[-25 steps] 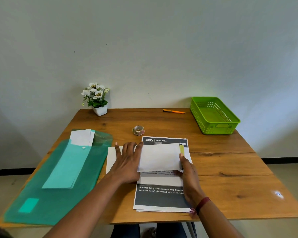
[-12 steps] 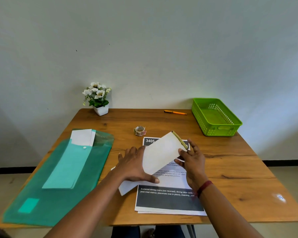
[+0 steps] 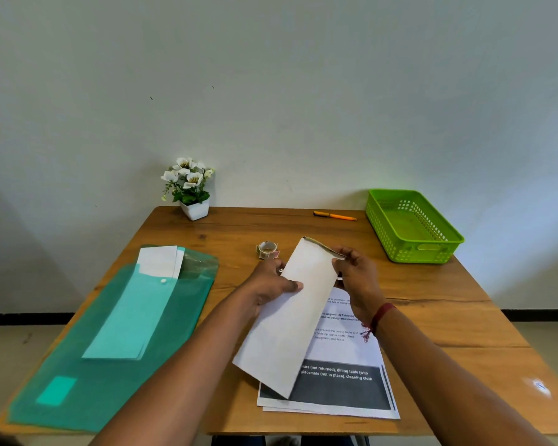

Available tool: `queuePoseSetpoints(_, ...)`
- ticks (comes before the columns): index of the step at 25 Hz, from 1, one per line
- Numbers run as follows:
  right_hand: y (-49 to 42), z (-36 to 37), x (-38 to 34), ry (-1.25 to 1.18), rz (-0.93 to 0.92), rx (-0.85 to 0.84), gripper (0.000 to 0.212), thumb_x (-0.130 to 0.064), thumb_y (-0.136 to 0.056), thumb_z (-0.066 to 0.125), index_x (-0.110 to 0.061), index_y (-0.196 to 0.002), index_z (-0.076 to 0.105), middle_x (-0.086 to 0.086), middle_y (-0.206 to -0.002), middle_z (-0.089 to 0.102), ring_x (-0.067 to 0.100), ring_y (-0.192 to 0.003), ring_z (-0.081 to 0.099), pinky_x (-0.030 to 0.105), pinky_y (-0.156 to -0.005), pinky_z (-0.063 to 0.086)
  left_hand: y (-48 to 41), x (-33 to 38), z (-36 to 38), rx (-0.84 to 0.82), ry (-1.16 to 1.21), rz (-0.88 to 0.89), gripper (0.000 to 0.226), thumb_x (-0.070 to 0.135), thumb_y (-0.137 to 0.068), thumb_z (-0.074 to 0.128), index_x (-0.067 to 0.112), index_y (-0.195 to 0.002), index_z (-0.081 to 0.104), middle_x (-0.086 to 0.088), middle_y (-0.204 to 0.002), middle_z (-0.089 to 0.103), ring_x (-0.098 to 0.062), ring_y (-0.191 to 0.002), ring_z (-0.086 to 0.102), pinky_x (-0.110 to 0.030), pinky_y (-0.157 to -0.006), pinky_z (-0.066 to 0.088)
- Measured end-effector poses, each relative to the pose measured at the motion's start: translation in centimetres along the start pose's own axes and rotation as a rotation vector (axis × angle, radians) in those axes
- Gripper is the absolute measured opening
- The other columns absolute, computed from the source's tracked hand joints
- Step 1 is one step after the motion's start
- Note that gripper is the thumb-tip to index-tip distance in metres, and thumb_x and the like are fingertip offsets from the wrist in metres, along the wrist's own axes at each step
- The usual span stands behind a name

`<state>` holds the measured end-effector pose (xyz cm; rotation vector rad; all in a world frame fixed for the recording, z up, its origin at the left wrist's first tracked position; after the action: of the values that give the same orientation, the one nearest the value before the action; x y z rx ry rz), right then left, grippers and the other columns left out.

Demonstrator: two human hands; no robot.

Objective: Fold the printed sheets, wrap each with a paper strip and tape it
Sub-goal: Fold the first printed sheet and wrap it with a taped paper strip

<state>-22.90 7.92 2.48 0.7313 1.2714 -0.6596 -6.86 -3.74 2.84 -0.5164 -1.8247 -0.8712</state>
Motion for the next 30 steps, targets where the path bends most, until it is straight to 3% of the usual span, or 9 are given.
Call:
queuePoseSetpoints(2,-0.2,0.3,-0.6,0.009,-0.024,-0.007,0.028,0.006,-0.092,0.05,-0.012,-0.107,0.066,0.007,-0.091,0.07,0.01,-0.064,0.068,0.03,-0.055,0.055,-0.1,0.7,0.4,0.016,0.089,0.022,0.045,-0.001,-0.076,0.08,0.027,-0.104,0.057,-0.008,-0.113,0.068,-0.028,-0.1,0.067,-0.046,-0.092,0.056)
queuePoseSetpoints(6,-0.3,-0.1,-1.3,-0.092,-0.049,0.031,0.01,-0.013,-0.093,0.063,-0.012,-0.097,0.073,0.006,-0.084,0.071,0.016,-0.066,0.064,0.029,-0.05,0.051,0.0,1.8,1.0,0.042,0.169,0.061,0.051,-0.007,-0.075,0.075,0.013,-0.118,0.059,-0.012,-0.113,0.069,-0.029,-0.101,0.067,-0.044,-0.09,0.057)
queuePoseSetpoints(10,0.2,-0.1,-3.0,-0.103,-0.156,0.076,0.009,-0.017,-0.085,0.077,-0.01,-0.082,0.074,0.003,-0.074,0.074,0.013,-0.063,0.065,0.027,-0.053,0.053,0.6,3.2,1.5,0.057,0.309,0.1,0.027,-0.009,-0.082,0.06,0.009,-0.102,0.065,-0.014,-0.098,0.073,-0.024,-0.079,0.069,-0.033,-0.067,0.057)
queuePoseSetpoints(13,0.7,0.6,-4.1,-0.106,-0.191,0.068,0.008,-0.012,-0.08,0.081,-0.013,-0.085,0.074,0.004,-0.077,0.076,0.015,-0.067,0.069,0.028,-0.058,0.054,1.1,4.4,1.7,0.079,0.441,0.137,0.003,0.008,-0.088,0.065,0.01,-0.089,0.067,-0.011,-0.084,0.071,-0.023,-0.072,0.065,-0.027,-0.059,0.054)
queuePoseSetpoints(17,1.5,1.5,-6.3,-0.055,-0.289,0.026,0.014,-0.013,-0.08,0.081,-0.019,-0.09,0.073,0.005,-0.079,0.074,0.016,-0.069,0.068,0.032,-0.062,0.057,1.7,5.8,1.1,0.211,0.501,0.191,0.041,0.035,-0.082,0.08,-0.002,-0.092,0.069,-0.019,-0.091,0.075,-0.028,-0.076,0.069,-0.041,-0.071,0.057)
queuePoseSetpoints(21,2.7,2.1,-8.4,0.086,-0.416,0.025,0.017,-0.019,-0.079,0.082,-0.022,-0.094,0.074,-0.004,-0.091,0.075,0.015,-0.085,0.07,0.035,-0.076,0.058,2.3,6.6,0.6,0.287,0.491,0.233,0.022,0.028,-0.082,0.081,0.008,-0.083,0.074,-0.015,-0.085,0.076,-0.027,-0.073,0.07,-0.045,-0.071,0.059)
queuePoseSetpoints(24,2.8,2.0,-8.6,-0.035,-0.369,0.033,0.012,-0.015,-0.084,0.077,-0.021,-0.093,0.073,0.009,-0.09,0.074,0.021,-0.08,0.068,0.042,-0.076,0.057,2.6,6.9,0.5,0.258,0.544,0.233,0.017,0.022,-0.082,0.081,0.006,-0.082,0.075,-0.016,-0.085,0.076,-0.028,-0.072,0.07,-0.05,-0.074,0.059)
queuePoseSetpoints(27,2.7,1.8,-8.6,-0.101,-0.322,0.033,0.013,-0.009,-0.093,0.065,-0.019,-0.099,0.069,0.011,-0.072,0.062,0.02,-0.068,0.055,0.036,-0.067,0.049,2.9,7.0,0.2,0.269,0.606,0.222,0.021,0.016,-0.086,0.077,-0.004,-0.091,0.074,-0.022,-0.094,0.074,-0.029,-0.078,0.068,-0.047,-0.076,0.057)
queuePoseSetpoints(30,3.1,2.0,-9.0,-0.055,-0.346,0.011,0.015,-0.012,-0.1,0.055,-0.021,-0.106,0.066,0.0,-0.085,0.069,0.015,-0.076,0.06,0.033,-0.07,0.05,3.0,6.6,0.0,0.274,0.667,0.201,0.031,0.012,-0.09,0.071,-0.014,-0.107,0.065,-0.028,-0.105,0.07,-0.03,-0.083,0.064,-0.044,-0.077,0.054)
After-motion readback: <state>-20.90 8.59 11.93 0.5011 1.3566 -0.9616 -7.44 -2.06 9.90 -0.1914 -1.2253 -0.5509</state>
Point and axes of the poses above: each hand's wrist, its own y-axis away from the middle knuckle, its own z-axis out of the palm, x = y × z, the point moved 9 cm from there along -y, towards the middle knuckle
